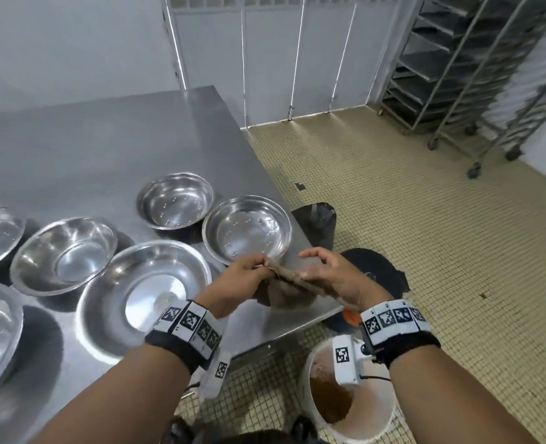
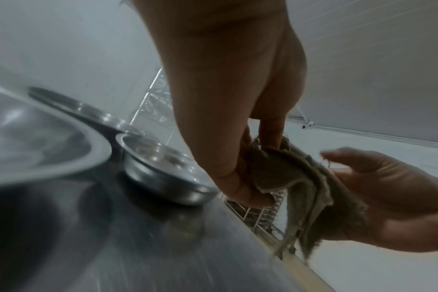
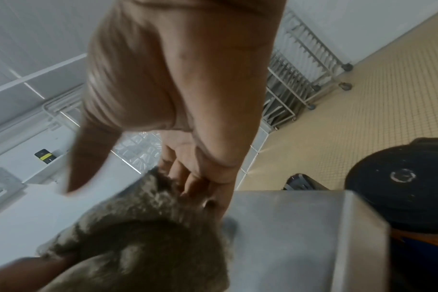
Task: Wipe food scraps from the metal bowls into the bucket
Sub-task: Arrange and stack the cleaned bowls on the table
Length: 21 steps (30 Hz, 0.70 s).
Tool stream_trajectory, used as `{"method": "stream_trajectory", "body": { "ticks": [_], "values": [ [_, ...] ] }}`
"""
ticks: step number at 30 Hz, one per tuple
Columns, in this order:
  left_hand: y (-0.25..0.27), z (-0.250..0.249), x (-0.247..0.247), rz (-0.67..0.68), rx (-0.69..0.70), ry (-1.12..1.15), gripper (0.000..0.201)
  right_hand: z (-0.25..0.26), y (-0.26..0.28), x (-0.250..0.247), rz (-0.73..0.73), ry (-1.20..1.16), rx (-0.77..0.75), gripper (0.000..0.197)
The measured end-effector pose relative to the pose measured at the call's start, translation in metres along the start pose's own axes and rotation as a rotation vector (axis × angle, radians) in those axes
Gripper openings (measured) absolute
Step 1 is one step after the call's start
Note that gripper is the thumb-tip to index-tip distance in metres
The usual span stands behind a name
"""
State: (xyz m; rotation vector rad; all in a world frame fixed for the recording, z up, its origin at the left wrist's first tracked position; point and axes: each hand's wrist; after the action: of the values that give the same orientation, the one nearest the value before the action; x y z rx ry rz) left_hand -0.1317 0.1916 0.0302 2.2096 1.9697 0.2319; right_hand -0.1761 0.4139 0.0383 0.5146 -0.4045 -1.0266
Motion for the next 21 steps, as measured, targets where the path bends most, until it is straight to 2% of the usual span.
{"method": "stream_trajectory", "body": {
  "ticks": [3,7,9,11,13,15,17,21],
  "values": [
    [0.004,0.015,0.035,-0.089,-0.056,0.100,0.014,-0.021,0.003,-0.028,0.083,-0.019,0.022,0.039],
    [0.013,0.033,0.070,-0.154,-0.083,0.026,0.016,-0.045,-0.001,-0.051,-0.086,0.153,0.002,0.010],
    [0.017,0.042,0.082,-0.182,-0.052,-0.028,0.015,-0.050,-0.002,-0.056,-0.111,0.189,0.006,0.007],
    [0.019,0.049,0.090,-0.231,-0.020,-0.023,0.016,-0.052,-0.003,-0.055,-0.161,0.185,-0.017,0.010],
    [0.021,0.055,0.094,-0.315,-0.045,0.034,0.017,-0.053,-0.002,-0.051,-0.173,0.118,-0.016,0.016],
    [0.022,0.060,0.096,-0.390,-0.097,0.088,0.019,-0.057,-0.002,-0.047,-0.090,0.002,0.022,0.029],
    [0.022,0.065,0.097,-0.451,-0.141,0.103,0.020,-0.063,-0.001,-0.044,-0.043,0.022,0.040,0.040],
    [0.015,0.064,0.099,-0.544,-0.161,0.014,0.020,-0.062,-0.006,-0.035,-0.163,0.095,-0.049,0.026]
  ]
}}
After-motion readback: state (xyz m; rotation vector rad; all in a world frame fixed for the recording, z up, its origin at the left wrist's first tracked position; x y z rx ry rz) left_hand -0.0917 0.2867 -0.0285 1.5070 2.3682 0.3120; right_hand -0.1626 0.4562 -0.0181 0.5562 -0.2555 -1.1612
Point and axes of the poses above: each hand's wrist, its own y-axis away from the middle knuckle, its own x-axis out of the palm, z = x × y, and after that the axes turned 10 degrees about x, right-handed
